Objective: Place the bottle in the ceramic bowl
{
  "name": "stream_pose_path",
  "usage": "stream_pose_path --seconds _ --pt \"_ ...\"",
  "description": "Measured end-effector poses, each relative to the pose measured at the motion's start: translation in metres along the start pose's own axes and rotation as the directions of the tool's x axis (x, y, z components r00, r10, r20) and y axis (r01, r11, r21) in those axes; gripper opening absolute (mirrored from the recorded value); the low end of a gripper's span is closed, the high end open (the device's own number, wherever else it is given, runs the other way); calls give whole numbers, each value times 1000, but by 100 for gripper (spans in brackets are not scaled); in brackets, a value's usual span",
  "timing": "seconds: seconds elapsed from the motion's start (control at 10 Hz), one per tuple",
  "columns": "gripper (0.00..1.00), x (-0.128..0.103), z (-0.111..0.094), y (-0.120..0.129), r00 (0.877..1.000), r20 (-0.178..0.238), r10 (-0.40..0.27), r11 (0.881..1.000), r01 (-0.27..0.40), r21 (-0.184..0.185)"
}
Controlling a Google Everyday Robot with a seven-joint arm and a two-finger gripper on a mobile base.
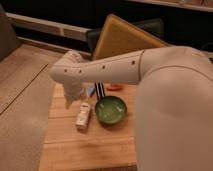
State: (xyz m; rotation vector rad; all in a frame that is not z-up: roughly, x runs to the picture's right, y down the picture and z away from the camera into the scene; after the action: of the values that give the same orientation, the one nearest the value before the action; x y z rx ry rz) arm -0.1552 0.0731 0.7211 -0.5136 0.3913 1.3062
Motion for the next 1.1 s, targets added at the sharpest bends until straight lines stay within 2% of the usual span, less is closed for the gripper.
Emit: stream_pose_path --seconds 0.2,0.3,0.5,0.7,0.9,1.1 --pt "65 -14 19 19 999 9 -52 999 53 -5" --pt "65 -13 36 18 999 -12 -42 999 42 -10" --pt "65 -5 57 7 998 -61 22 1000 -23 -5" --pt "65 0 75 -7 989 -101 104 995 -104 9" --pt "65 -2 92 -17 975 -132 176 984 -176 15" --pt "65 -5 105 -15 967 -155 202 979 -204 3"
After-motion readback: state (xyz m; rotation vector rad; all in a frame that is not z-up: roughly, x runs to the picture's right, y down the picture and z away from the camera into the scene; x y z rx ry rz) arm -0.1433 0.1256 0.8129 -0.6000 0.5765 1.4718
